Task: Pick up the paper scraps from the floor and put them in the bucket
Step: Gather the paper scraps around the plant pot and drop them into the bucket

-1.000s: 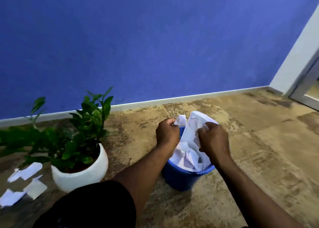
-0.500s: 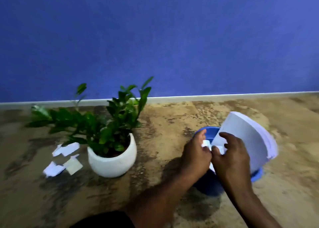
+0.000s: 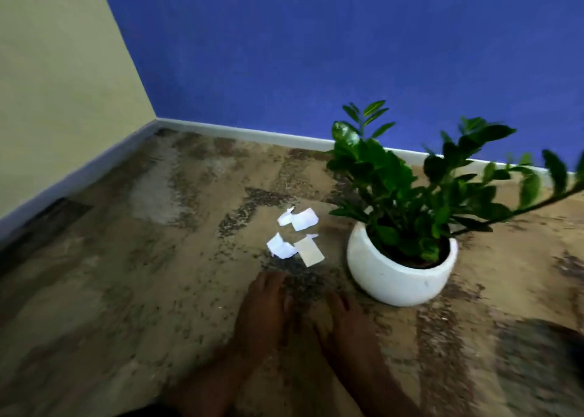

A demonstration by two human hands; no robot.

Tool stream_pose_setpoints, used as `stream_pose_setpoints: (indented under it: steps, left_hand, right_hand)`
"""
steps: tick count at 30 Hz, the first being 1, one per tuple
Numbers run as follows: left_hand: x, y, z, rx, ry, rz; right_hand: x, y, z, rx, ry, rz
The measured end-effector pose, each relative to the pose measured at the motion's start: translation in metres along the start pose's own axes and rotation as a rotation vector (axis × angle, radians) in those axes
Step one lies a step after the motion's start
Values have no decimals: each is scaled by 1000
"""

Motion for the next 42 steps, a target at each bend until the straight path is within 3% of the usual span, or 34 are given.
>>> stream_pose_setpoints:
  steps: [3, 8, 11, 17, 21, 25, 29, 34, 38, 42]
  left_hand:
    - [15, -55, -11, 44, -89, 29]
    - [31, -115, -38, 210, -192, -79]
    - [41, -131, -55, 277, -270, -120]
    - [54, -138, -55, 27, -264, -232]
    - [54, -144, -50, -123, -66, -154]
    - [47, -169, -50, -178, -7, -203]
    - [24, -201, -62, -122, -114, -282]
    - [2, -215, -81, 132, -23, -87]
    - [-5, -217, -80, 56, -28, 59]
    - [-7, -218, -73, 70, -49, -60]
  right_hand:
    - [9, -52, -40, 15, 4, 1]
    - [-9, -117, -82, -52, 49, -84]
    - [-22, -135, -101, -77, 86, -42]
    - [-22, -154, -109, -290, 221, 8]
    - [-25, -167, -112, -273, 288, 51]
    - [-31, -176, -114, -222, 305, 77]
    - [-28, -172, -117, -314, 285, 98]
    - [-29, -173, -118, -287, 194, -1]
    - [-26, -170, -116, -359, 147, 44]
    - [-23, -164, -114, -427, 162, 17]
Point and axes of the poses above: each hand's wrist, its own y-axis away from the middle knuckle, its own z-axis out of the back of the hand, x = y × z, the point moved 2 cm from there along -y, towards the middle knuckle, and after that the axes turned 7 degrees about -x, right-handed, at the moved point
